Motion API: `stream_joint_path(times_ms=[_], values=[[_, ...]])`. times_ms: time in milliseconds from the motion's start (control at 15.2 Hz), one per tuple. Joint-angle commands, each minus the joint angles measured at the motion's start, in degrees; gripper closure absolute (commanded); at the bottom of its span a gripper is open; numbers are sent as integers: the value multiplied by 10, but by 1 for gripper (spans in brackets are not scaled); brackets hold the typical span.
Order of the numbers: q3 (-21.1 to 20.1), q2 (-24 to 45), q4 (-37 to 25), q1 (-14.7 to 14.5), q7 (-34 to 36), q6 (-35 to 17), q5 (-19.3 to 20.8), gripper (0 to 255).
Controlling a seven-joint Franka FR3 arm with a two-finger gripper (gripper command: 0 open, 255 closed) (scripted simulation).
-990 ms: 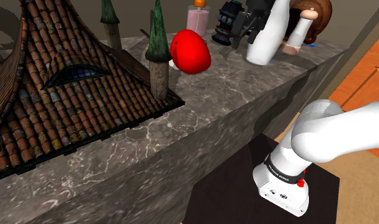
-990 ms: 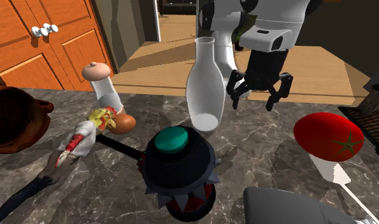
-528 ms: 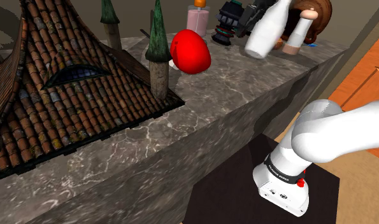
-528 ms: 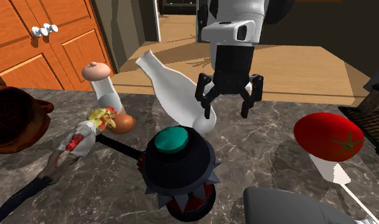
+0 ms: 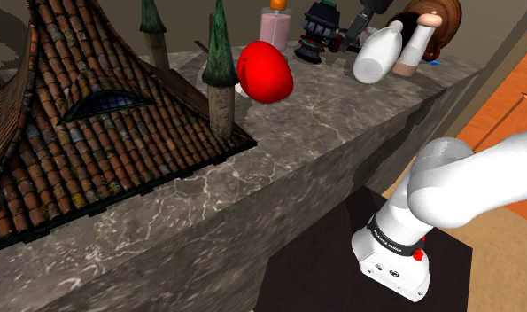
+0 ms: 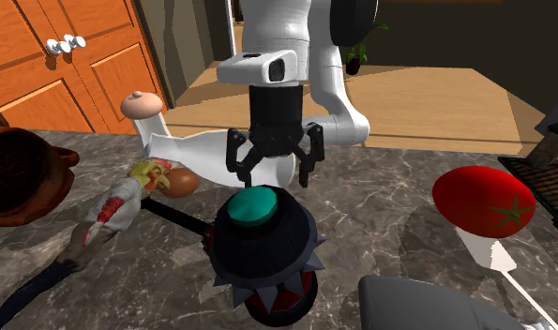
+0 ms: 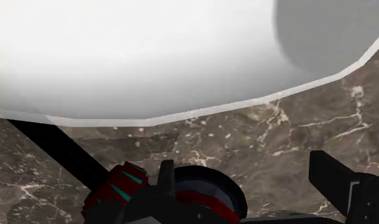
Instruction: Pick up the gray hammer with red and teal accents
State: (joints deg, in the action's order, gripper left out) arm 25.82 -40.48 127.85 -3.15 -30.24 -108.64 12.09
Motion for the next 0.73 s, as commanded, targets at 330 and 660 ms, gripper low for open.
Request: stream_joint_path(times_ms=[330, 660], values=[[143, 100, -107, -82, -186, -60, -43, 0], [175, 116, -105, -100, -222, -87, -55, 0]])
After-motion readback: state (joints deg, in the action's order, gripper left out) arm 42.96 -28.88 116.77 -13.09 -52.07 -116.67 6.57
